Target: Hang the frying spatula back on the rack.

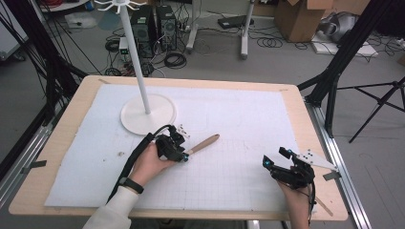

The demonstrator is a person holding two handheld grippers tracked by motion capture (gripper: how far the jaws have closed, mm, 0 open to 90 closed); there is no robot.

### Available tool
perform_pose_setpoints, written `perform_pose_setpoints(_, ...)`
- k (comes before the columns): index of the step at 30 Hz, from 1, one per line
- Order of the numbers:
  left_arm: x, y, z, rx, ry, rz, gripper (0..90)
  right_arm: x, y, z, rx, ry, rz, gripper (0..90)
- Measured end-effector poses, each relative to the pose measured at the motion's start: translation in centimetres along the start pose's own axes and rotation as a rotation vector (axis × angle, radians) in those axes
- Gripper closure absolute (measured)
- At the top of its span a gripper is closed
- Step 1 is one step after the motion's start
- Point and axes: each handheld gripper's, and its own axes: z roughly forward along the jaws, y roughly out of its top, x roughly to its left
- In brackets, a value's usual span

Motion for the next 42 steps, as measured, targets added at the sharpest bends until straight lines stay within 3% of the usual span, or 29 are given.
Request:
perform_pose_setpoints(3, -0.3, 0.0, 0.0, 0.000, -0.014, 0.015, 76.5, 0.0, 0.0, 0.0, 0.001, 0.002, -0.001, 18.4)
perform_pose_setpoints(24, -0.5, 0.0, -0.2, -0.010, -0.010, 0.030, 77.3, 0.0, 0.1, 0.1, 0.000, 0.005, -0.003, 18.4)
perform_pose_setpoints(42, 0.0, -1.1, -3.5, -0.139, -0.030, 0.021, 77.5, 0.3, 0.1, 0.4, 0.000, 0.011, -0.005, 18.4)
